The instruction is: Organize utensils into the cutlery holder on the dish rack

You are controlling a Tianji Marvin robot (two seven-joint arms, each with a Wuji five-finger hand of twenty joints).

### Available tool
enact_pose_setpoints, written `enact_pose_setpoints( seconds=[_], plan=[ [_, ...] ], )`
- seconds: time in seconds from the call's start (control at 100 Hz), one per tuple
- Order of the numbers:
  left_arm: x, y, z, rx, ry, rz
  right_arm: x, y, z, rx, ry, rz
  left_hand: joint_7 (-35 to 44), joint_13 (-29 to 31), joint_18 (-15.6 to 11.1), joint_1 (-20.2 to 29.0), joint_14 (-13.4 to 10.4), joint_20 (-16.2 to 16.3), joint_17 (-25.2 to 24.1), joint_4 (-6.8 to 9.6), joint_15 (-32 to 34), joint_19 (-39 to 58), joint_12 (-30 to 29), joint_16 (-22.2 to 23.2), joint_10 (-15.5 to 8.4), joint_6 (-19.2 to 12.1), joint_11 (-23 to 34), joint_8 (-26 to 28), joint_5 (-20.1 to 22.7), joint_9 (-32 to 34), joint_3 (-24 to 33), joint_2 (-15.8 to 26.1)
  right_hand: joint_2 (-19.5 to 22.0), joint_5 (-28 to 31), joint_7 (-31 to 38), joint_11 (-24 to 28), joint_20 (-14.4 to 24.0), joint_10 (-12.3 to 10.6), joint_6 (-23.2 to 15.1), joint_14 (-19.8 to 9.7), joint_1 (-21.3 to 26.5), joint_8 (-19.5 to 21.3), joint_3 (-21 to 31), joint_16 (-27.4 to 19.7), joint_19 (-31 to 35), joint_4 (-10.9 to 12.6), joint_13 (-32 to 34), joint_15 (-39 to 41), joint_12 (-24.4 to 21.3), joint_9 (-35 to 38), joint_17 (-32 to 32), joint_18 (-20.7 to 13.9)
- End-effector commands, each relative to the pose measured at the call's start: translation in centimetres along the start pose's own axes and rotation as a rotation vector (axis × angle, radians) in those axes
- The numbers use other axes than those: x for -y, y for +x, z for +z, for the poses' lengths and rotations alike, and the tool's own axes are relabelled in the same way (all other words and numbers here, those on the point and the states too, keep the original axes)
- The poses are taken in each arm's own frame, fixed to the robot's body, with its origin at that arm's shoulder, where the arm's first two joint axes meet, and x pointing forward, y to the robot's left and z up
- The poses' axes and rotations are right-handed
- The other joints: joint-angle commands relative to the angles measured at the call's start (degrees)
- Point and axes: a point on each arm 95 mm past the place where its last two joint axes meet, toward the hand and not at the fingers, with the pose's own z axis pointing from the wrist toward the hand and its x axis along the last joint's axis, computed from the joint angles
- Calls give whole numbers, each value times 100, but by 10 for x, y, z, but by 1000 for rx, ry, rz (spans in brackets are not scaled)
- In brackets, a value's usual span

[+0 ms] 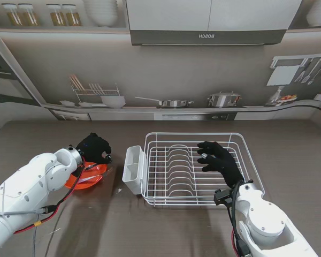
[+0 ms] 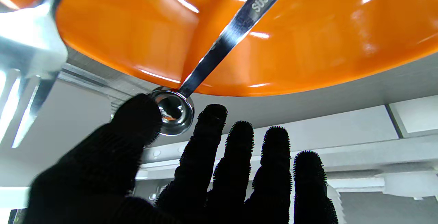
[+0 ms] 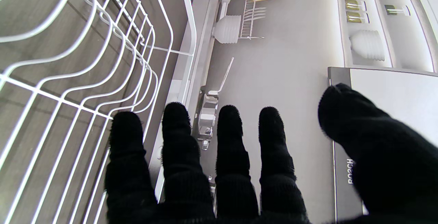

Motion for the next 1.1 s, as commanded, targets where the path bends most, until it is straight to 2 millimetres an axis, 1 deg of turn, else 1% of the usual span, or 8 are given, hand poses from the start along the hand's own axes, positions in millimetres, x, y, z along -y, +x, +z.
enact_pose_setpoints(
  seconds=[0.0,0.11,0.38,0.61,0.71,0.91,1.01,1.09],
  plan=[
    [-1,2,2,1,-12,-7,5,0,-1,2,16,8,72,-23,65,254,-45,-25,-90,28,-24,78,1,-17,32,2,35,57,131,11,58,273,85,116,-18,-24,31,45,-7,4,-241,-80,-21,96,-25,27,195,31,-34,58,39,106],
    [-2,1,2,5,-6,-15,5,-1,-1,3,16,9,309,6,60,866,-54,-38,-76,-215,14,143,43,-6,7,-85,66,367,167,58,-447,327,96,117,-15,-22,31,48,-6,21,-242,-78,-15,97,-24,29,202,34,-33,58,39,114],
    [-4,1,2,8,1,-28,6,-1,-1,5,16,12,970,144,64,1994,-69,-104,-32,-118,101,280,117,3,-61,-175,160,322,264,225,-1158,509,143,118,-11,-24,30,55,5,15,-265,-77,-25,97,-22,25,201,31,-35,55,40,109],
    [-7,0,2,10,9,-49,6,-1,-1,8,16,16,1090,150,64,1997,-65,-111,-38,-122,123,319,134,9,-70,-184,182,288,225,241,-1282,659,160,112,-19,-24,30,55,13,16,-262,-81,-32,98,-22,28,204,32,-35,56,37,116],
    [-7,0,2,8,6,-54,6,-1,-1,10,15,18,884,100,67,1705,-47,-133,-76,-88,108,305,133,4,-41,-74,162,193,116,193,-1402,697,167,114,-17,-24,30,53,13,24,-266,-80,-29,98,-21,28,205,31,-36,57,39,118],
    [-8,0,3,3,7,-67,6,-2,-1,13,17,20,237,44,63,968,-28,-150,-115,-51,88,272,134,6,-2,-7,130,322,73,136,-1009,835,176,114,-16,-20,29,62,12,29,-258,-80,-26,98,-24,31,204,29,-34,61,32,117],
    [-8,0,4,3,8,-73,6,-2,0,13,17,20,233,58,74,1016,-26,-146,-117,-24,98,266,141,13,-1,-25,142,336,114,168,-957,754,186,111,-20,-22,30,58,14,32,-264,-82,-24,98,-21,31,203,28,-35,58,36,112],
    [-10,0,5,2,2,-70,6,-2,0,14,14,23,466,113,80,1336,-46,-122,-83,-121,118,278,161,25,-38,-240,167,513,193,224,-1025,596,188,118,-18,-21,30,62,13,30,-264,-81,-28,100,-20,30,211,32,-35,61,39,116]
  ],
)
